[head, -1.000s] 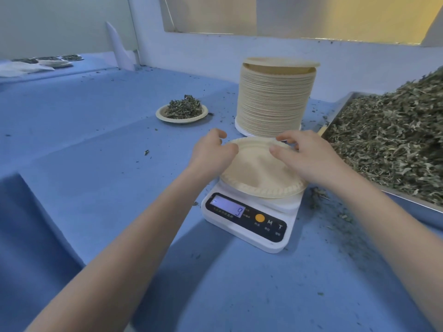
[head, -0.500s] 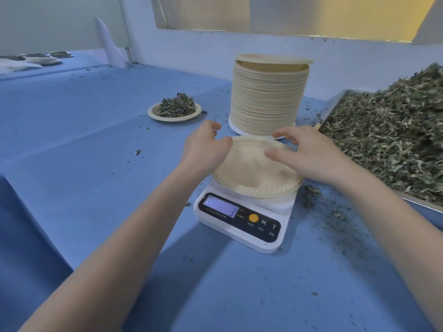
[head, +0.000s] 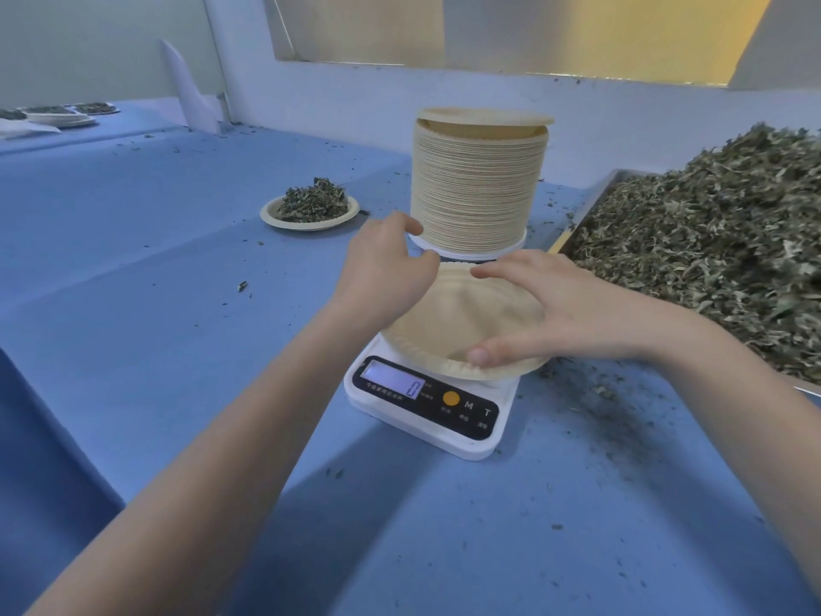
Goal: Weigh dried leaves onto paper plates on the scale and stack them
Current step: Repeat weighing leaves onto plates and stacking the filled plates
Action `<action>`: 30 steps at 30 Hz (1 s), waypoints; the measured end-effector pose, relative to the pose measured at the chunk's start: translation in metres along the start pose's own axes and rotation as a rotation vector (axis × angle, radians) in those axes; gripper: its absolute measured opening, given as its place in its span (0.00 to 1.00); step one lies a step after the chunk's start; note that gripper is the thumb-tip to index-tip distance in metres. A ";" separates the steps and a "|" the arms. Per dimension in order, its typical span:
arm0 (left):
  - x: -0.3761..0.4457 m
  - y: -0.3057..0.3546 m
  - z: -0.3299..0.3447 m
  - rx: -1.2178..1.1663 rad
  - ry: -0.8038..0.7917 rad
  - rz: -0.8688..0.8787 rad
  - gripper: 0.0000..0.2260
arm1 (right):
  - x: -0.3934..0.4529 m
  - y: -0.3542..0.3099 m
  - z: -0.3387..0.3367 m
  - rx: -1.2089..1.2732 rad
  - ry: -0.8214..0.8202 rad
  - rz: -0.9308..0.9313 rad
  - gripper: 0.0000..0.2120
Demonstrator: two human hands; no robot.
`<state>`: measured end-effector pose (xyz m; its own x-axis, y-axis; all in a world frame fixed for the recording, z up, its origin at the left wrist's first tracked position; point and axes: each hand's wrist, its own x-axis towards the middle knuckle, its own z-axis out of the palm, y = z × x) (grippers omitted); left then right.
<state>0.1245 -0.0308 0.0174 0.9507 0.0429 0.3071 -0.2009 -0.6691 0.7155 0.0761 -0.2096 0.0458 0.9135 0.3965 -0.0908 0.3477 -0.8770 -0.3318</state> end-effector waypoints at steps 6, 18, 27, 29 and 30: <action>-0.001 -0.013 -0.003 -0.043 -0.081 -0.091 0.19 | 0.002 0.003 0.007 -0.127 -0.026 -0.040 0.48; -0.003 -0.018 -0.001 -0.113 -0.138 -0.170 0.25 | 0.005 0.015 0.008 -0.031 -0.062 -0.108 0.50; -0.001 -0.023 -0.004 -0.093 -0.141 -0.190 0.26 | 0.007 0.015 0.014 -0.067 -0.117 -0.129 0.48; -0.001 -0.025 -0.003 -0.074 -0.140 -0.196 0.25 | 0.007 0.015 0.014 -0.081 -0.115 -0.131 0.48; 0.000 -0.026 -0.002 -0.071 -0.138 -0.195 0.25 | 0.007 0.016 0.013 -0.083 -0.117 -0.129 0.48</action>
<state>0.1290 -0.0116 0.0002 0.9954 0.0609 0.0734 -0.0218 -0.6039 0.7967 0.0847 -0.2170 0.0275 0.8311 0.5318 -0.1630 0.4810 -0.8343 -0.2692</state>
